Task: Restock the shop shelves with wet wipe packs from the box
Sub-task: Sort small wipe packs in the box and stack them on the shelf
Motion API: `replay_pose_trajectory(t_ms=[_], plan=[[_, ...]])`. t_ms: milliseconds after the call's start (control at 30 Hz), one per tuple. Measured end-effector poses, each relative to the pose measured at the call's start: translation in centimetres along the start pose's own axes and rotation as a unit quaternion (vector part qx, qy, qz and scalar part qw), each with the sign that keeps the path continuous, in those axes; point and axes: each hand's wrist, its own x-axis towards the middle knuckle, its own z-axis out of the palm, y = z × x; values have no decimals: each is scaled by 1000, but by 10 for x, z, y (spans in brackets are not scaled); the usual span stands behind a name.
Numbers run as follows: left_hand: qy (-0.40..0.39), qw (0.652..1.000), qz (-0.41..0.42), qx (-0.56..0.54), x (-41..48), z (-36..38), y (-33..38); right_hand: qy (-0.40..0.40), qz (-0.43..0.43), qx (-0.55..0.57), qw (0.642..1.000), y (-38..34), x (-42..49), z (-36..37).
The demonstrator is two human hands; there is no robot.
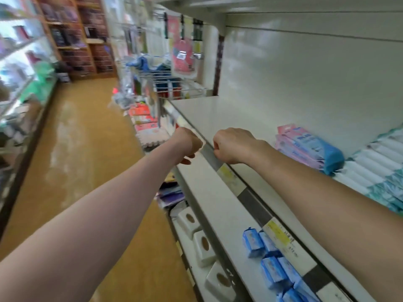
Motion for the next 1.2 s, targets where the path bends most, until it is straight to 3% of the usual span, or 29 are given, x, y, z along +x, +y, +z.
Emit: replay_pose_trajectory(t_ms=[333,667,933,1200], plan=[[185,974,-129,-17,-136,-110,-122,9,-238,-11,971,-189,-43,2],[341,898,-269,-72,-343,-202,-278,-10,-473,-30,881,-413,-178,12],[389,830,-366,-164,-495,-235,-383,-64,-565,-34,822,-552,-297,38],[424,746,-451,-244,-600,-231,-483,-125,-620,-79,771,-644,-353,96]])
